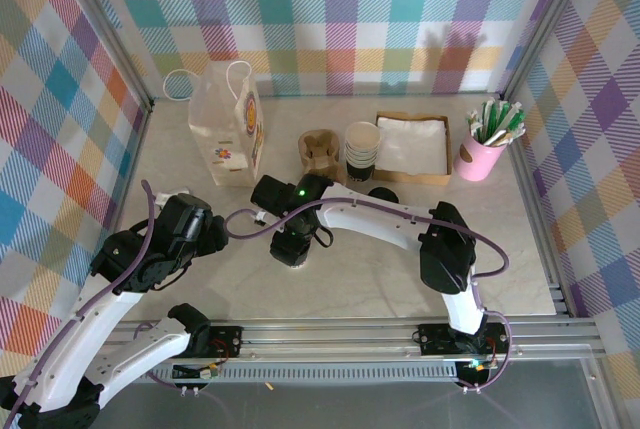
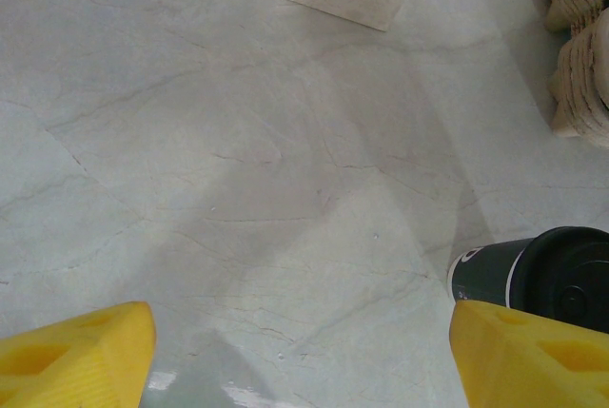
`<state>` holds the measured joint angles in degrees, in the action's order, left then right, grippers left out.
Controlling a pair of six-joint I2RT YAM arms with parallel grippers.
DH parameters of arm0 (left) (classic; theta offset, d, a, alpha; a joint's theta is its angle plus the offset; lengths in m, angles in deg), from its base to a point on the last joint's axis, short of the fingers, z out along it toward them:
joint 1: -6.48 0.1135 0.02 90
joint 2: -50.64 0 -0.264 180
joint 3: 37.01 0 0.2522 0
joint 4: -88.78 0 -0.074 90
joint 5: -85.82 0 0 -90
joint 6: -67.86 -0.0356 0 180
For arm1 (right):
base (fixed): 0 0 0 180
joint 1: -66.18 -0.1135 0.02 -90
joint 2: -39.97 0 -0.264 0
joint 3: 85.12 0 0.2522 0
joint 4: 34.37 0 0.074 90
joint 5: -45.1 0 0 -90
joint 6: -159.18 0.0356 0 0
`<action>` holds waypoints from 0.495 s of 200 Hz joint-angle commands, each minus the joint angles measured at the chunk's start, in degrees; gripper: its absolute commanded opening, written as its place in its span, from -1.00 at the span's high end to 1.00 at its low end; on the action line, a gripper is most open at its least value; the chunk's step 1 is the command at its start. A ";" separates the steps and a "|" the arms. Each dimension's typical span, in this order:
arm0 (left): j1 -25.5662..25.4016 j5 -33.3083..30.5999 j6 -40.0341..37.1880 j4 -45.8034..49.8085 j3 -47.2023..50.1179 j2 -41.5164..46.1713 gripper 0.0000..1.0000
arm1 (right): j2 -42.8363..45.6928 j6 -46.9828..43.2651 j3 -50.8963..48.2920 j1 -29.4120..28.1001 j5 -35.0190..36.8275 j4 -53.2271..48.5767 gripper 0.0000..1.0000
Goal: Pack the takeout coffee
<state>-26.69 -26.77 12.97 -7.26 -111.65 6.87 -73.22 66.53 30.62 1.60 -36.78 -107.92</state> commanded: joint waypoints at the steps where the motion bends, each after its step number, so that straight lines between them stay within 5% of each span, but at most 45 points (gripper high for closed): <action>1: 0.48 0.07 0.62 -0.21 0.68 0.00 -0.61 | -2.12 -0.76 0.50 -0.53 0.41 -3.33 -0.57; 99: 0.47 0.16 -0.43 -1.87 -1.09 -2.54 -0.61 | 2.75 3.56 -3.23 0.11 -0.25 -2.26 -0.27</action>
<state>-26.69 -26.51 12.95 -7.57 -111.65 4.75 -72.69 67.77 30.11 1.62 -36.76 -107.68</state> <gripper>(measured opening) 0.804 0.679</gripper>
